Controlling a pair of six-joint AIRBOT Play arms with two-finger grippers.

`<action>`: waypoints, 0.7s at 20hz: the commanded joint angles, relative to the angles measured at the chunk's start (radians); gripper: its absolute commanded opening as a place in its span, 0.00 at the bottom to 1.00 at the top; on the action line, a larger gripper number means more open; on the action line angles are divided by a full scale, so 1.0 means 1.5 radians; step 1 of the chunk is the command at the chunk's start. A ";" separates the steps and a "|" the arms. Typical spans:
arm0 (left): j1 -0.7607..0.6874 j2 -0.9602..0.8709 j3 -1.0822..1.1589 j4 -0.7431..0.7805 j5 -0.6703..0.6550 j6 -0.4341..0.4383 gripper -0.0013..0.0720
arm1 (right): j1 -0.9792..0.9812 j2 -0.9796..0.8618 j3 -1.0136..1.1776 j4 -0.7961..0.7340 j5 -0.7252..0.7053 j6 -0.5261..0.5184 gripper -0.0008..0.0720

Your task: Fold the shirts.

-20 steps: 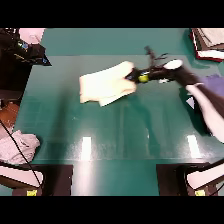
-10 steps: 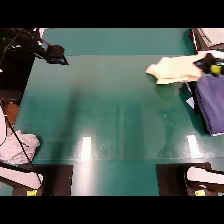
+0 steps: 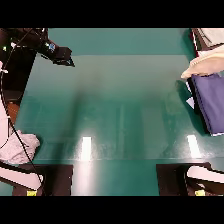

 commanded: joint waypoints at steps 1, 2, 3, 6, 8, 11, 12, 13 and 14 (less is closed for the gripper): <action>-0.002 0.000 0.000 0.002 -0.009 0.001 0.05 | -0.026 0.026 0.050 -0.004 0.034 0.016 0.03; -0.002 0.000 0.000 0.002 -0.009 0.001 0.05 | -0.034 0.038 0.050 -0.026 0.049 0.022 0.03; -0.002 0.000 0.000 0.002 -0.010 0.001 0.05 | -0.041 0.052 0.050 -0.071 0.067 0.038 0.03; -0.002 0.000 0.000 0.002 -0.010 0.001 0.05 | -0.059 0.084 0.050 -0.211 0.138 0.085 0.03; -0.002 0.000 0.000 0.002 -0.011 0.001 0.05 | -0.071 0.093 0.046 -0.278 0.186 0.113 0.03; -0.002 0.000 0.000 0.002 -0.011 0.004 0.05 | -0.098 0.118 -0.021 -0.297 0.245 0.121 0.03; -0.002 0.000 0.000 0.002 -0.011 0.011 0.05 | -0.108 0.128 -0.051 -0.297 0.267 0.121 0.03; -0.002 0.000 0.000 0.002 -0.011 0.014 0.05 | -0.123 0.140 -0.085 -0.299 0.285 0.122 0.03; -0.002 0.000 0.000 0.002 -0.011 0.014 0.05 | -0.139 0.154 -0.117 -0.310 0.296 0.136 0.03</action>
